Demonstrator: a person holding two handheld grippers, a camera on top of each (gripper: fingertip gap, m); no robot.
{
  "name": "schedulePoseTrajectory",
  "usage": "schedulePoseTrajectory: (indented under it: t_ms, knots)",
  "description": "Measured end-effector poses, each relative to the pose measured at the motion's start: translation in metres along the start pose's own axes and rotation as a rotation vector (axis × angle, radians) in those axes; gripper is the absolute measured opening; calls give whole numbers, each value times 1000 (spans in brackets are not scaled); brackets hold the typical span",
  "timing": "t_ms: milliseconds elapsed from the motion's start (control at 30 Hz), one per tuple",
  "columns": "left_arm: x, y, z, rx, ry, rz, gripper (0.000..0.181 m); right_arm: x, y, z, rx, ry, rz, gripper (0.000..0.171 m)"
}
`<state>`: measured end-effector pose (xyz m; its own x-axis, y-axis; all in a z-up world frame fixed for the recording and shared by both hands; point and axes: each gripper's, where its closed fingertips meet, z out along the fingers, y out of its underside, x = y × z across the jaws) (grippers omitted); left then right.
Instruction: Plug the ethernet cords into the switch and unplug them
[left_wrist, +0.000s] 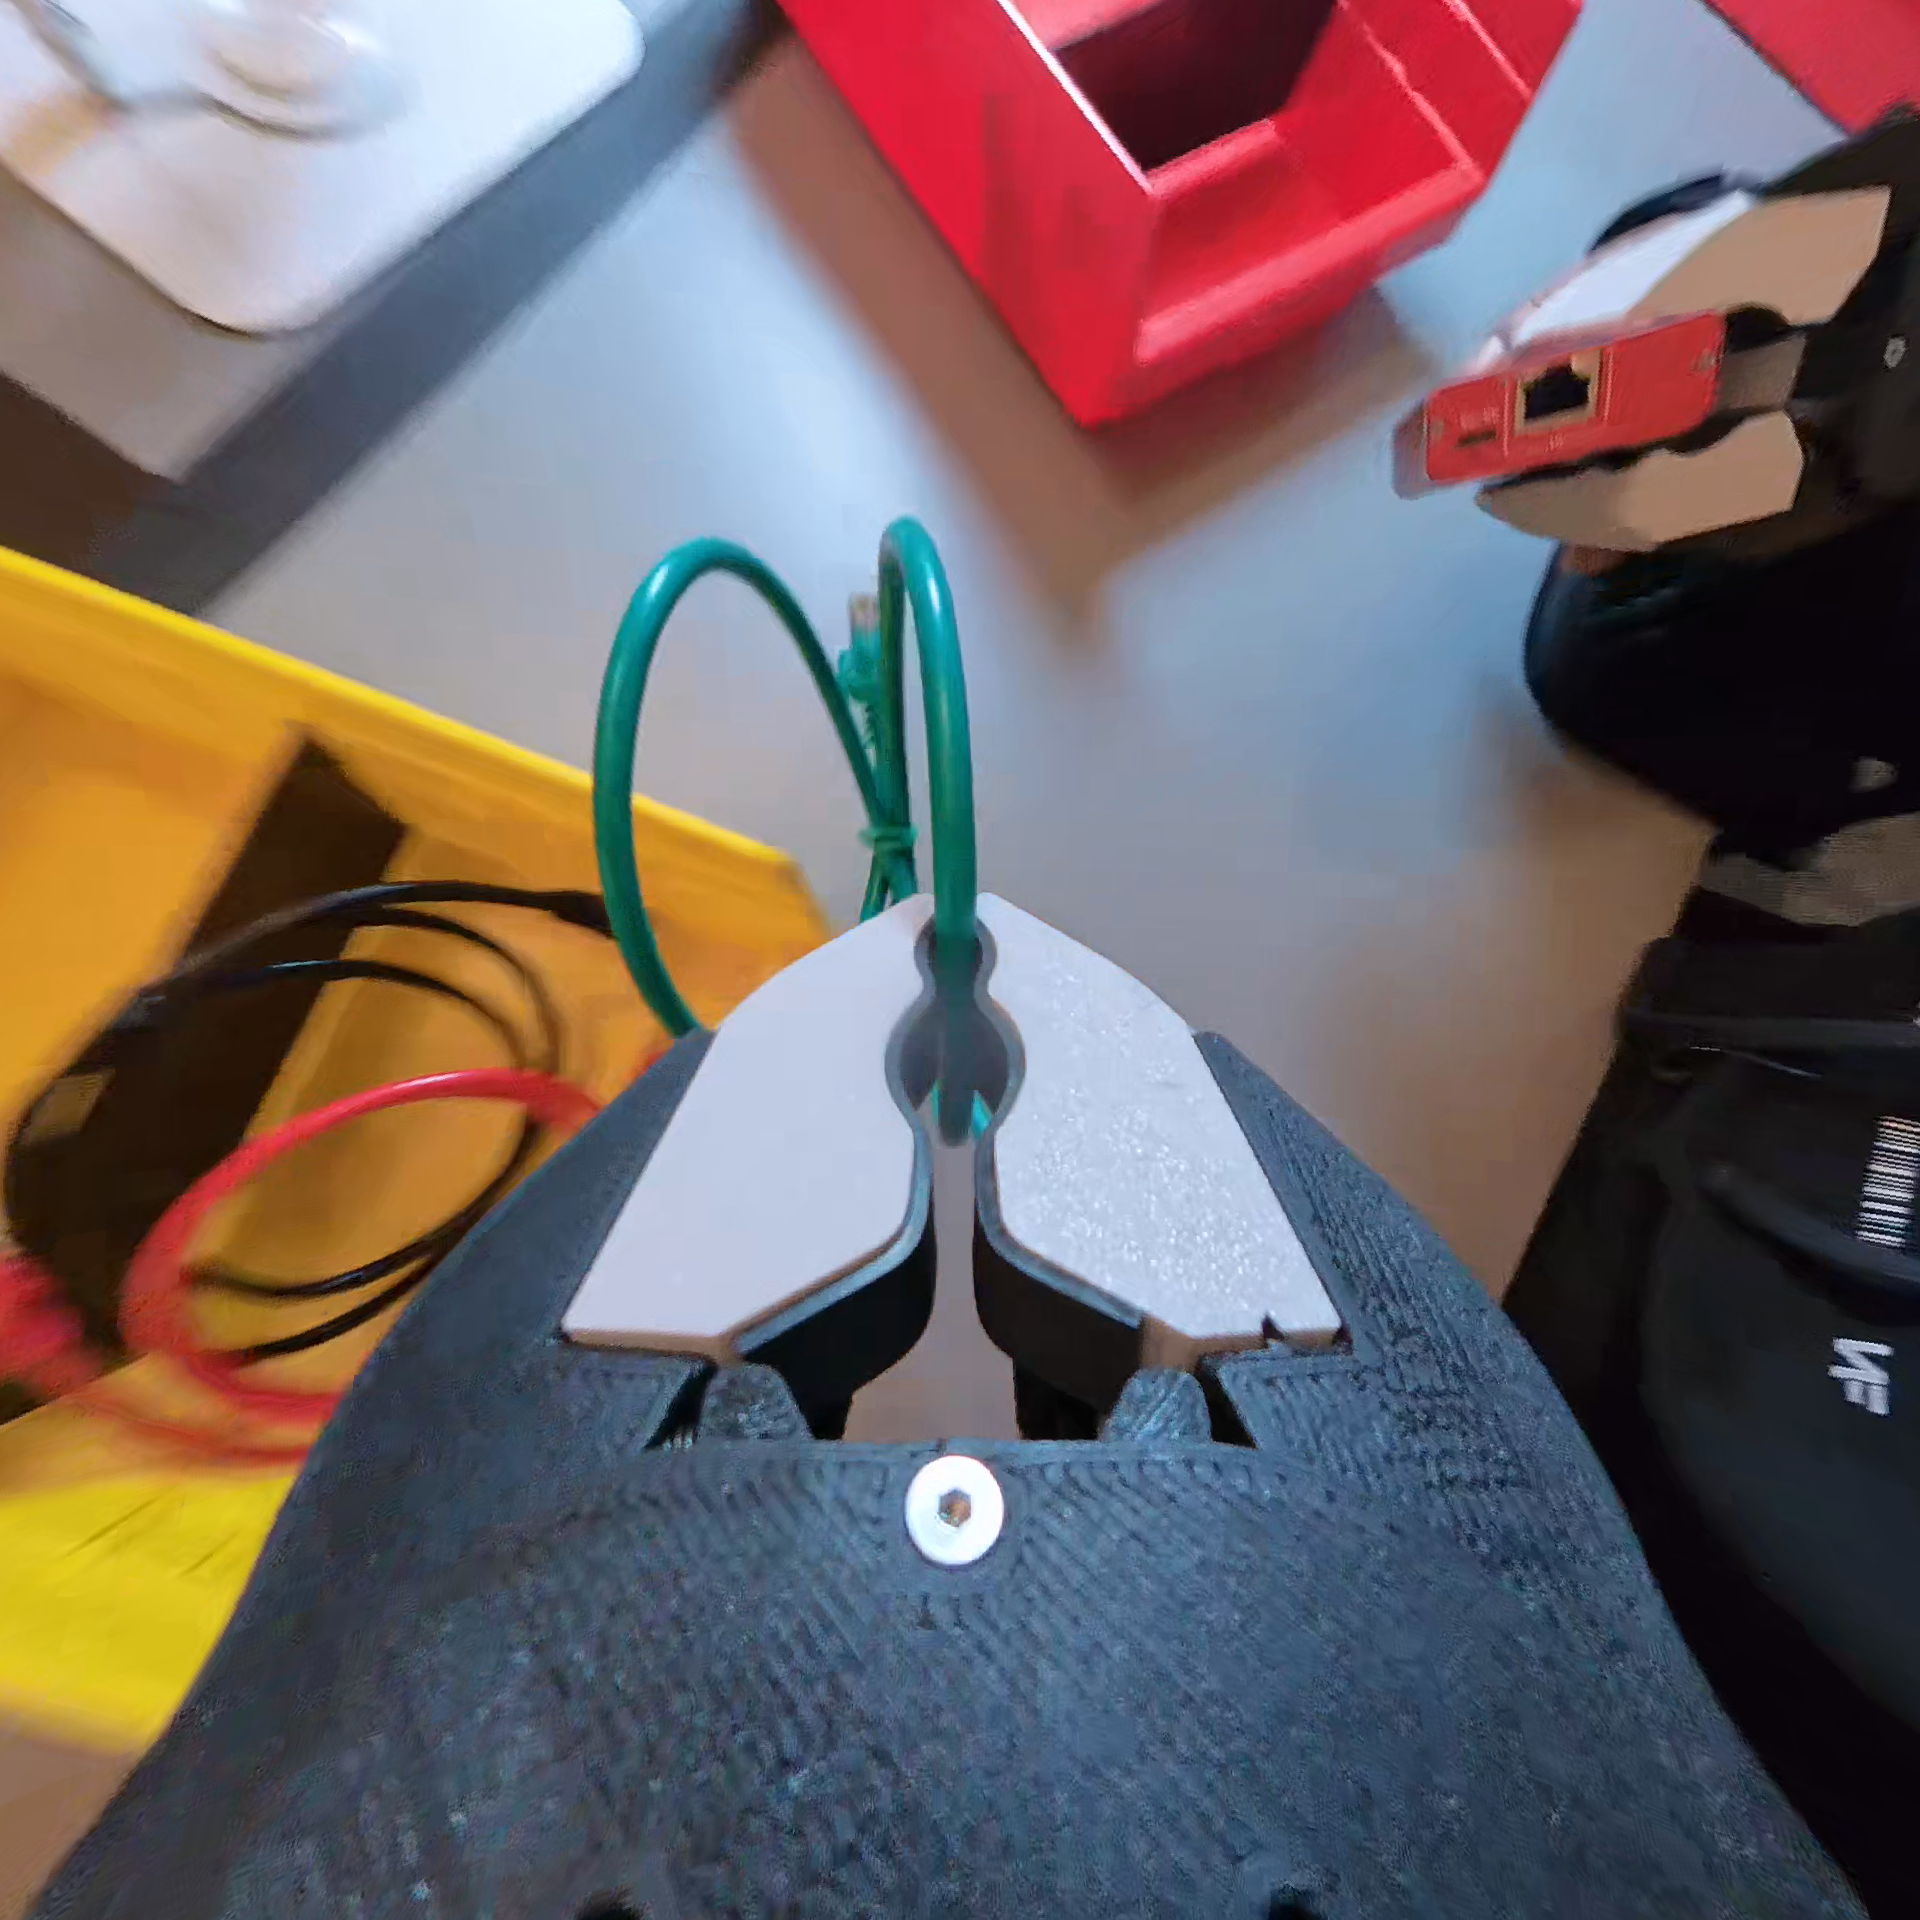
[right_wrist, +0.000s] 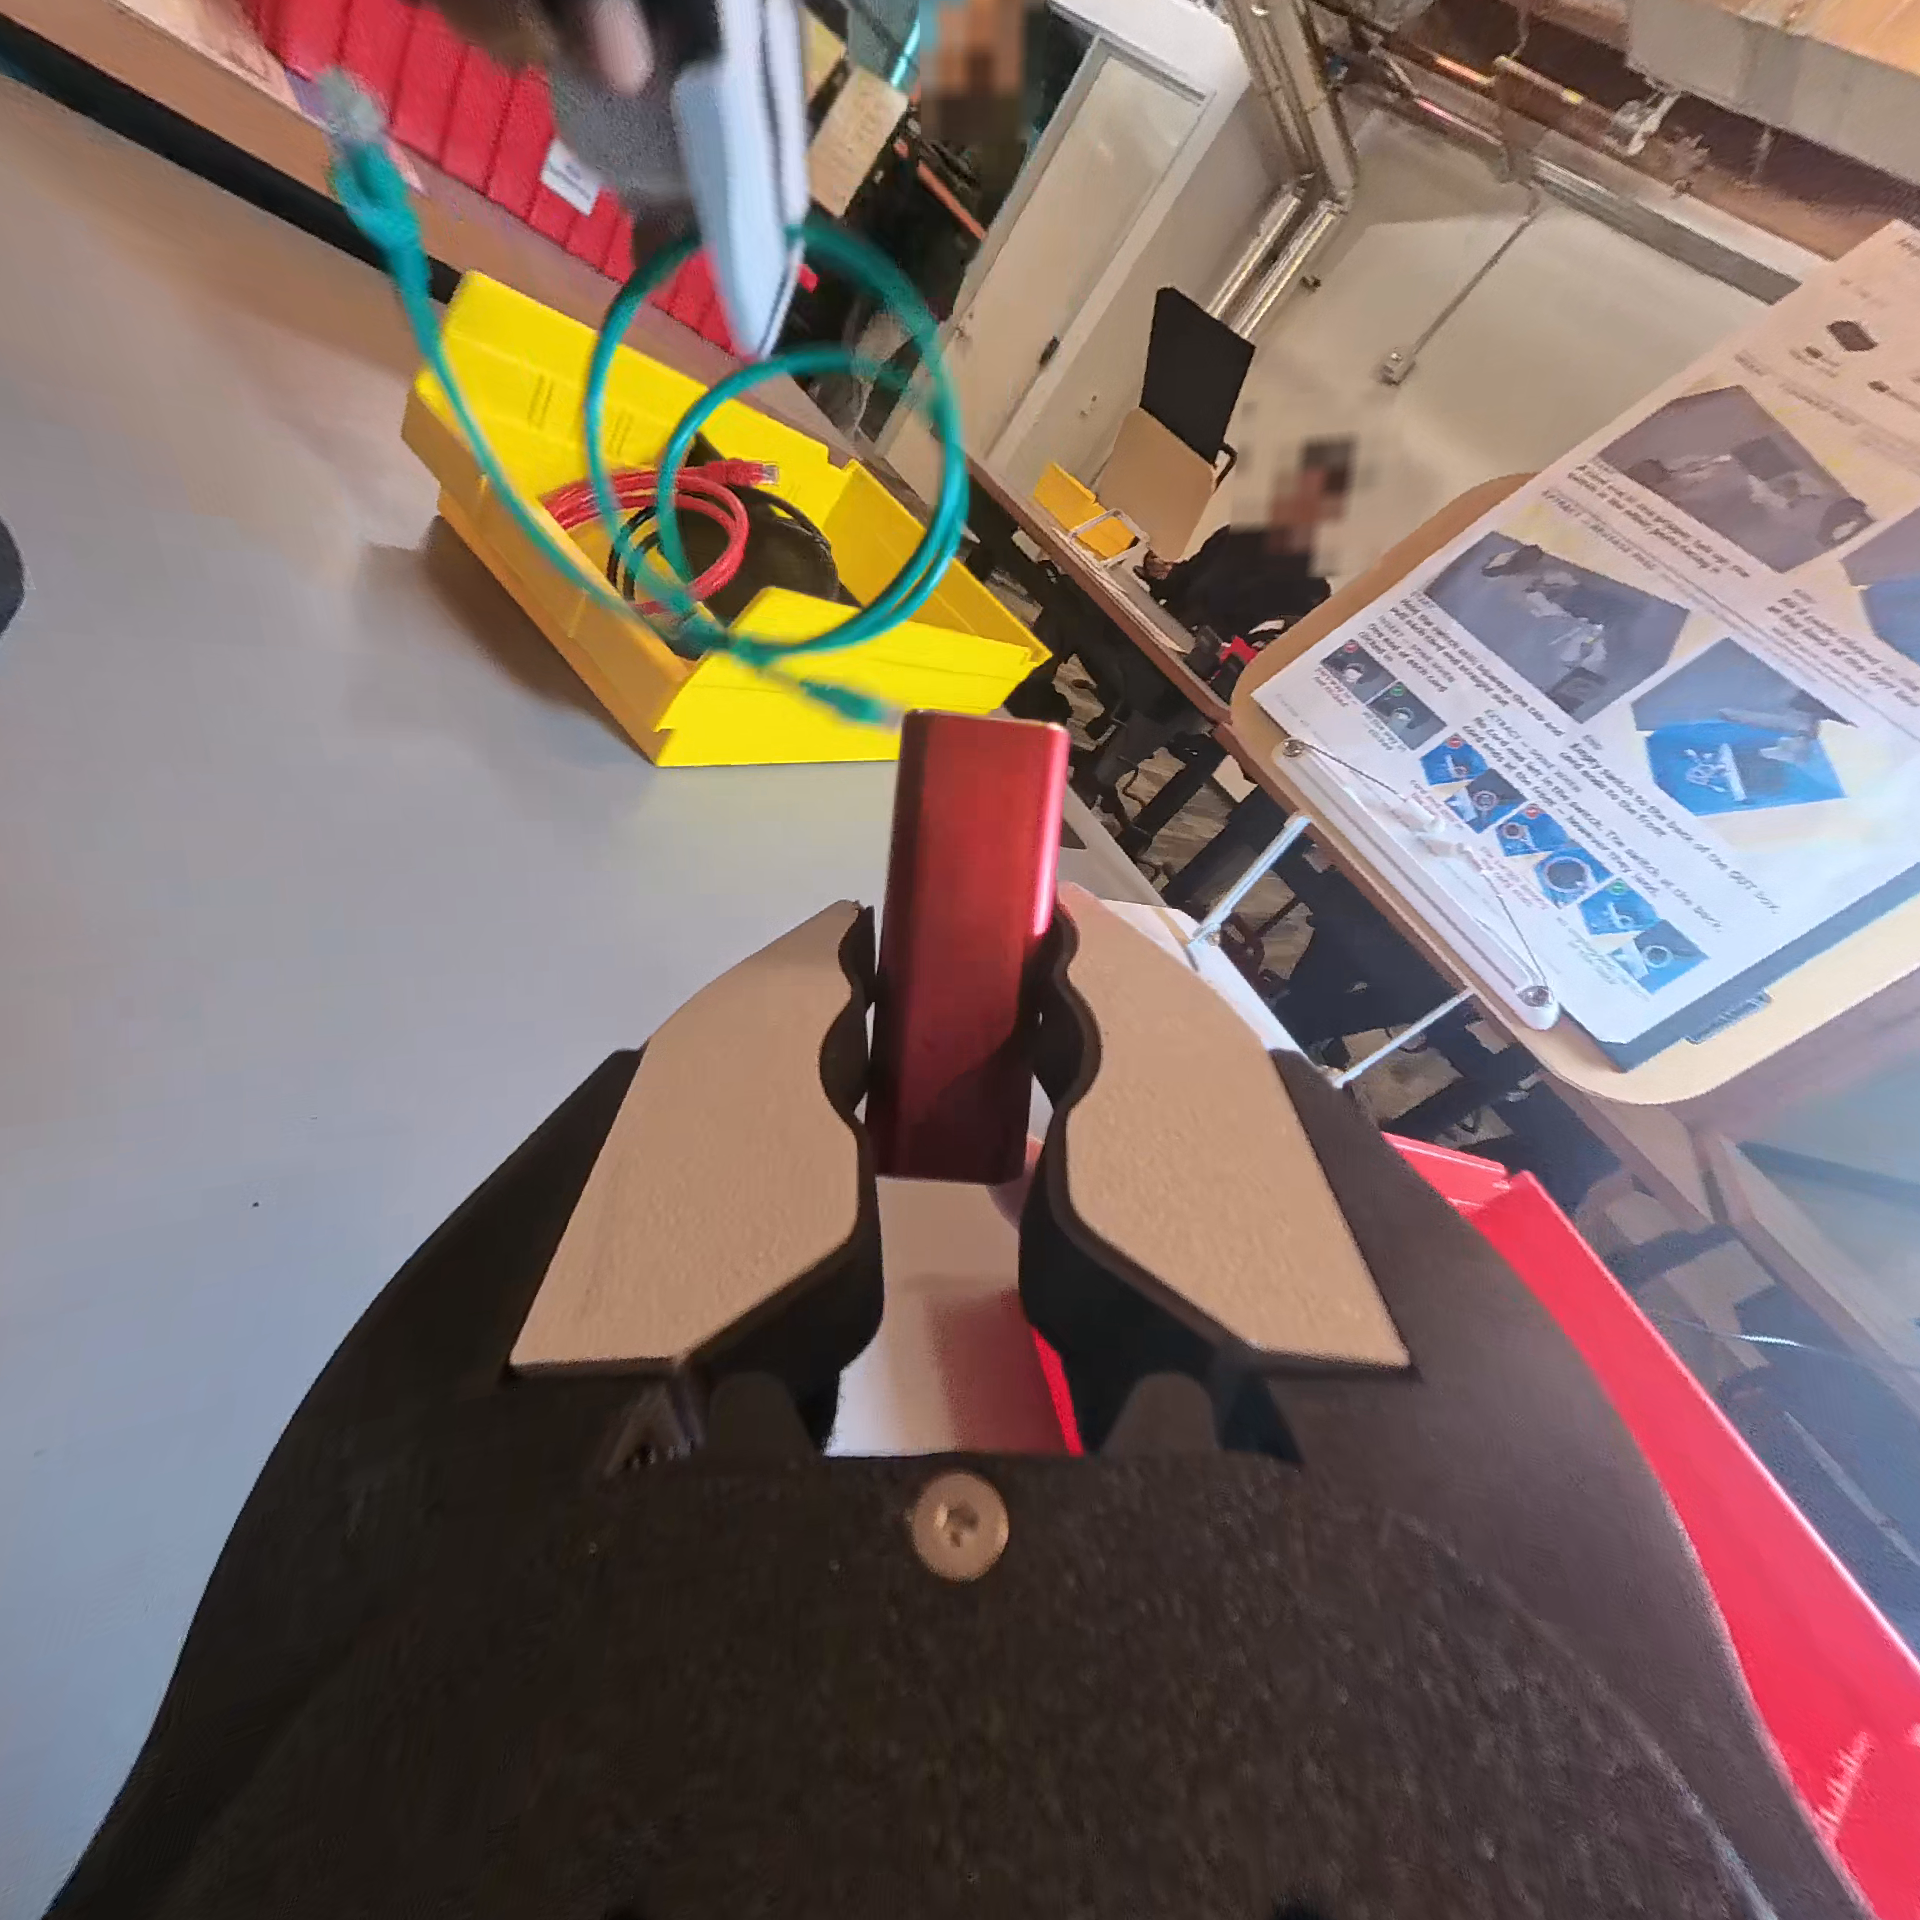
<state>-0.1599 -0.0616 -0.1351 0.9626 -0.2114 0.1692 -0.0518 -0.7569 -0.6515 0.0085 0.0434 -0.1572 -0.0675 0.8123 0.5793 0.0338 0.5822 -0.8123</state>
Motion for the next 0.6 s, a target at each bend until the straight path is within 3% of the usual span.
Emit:
schedulePoseTrajectory:
  t_ms: [133, 233, 467, 600]
  knots:
    - [23, 35, 62, -48, 145, -76, 0, 10, 3, -4, -6, 31, 17, 28]
    - [28, 40, 76, -28, 199, -91, 0, 13, 6, -5, -6, 37, 35, 28]
    - [22, 22, 52, 31, 98, 72, 33, 11, 13, -2, -24, 29, 39, 28]
    - [30, -2, 27, 126, 6, 199, 38, 10, 14, -1, -26, 26, 44, 28]
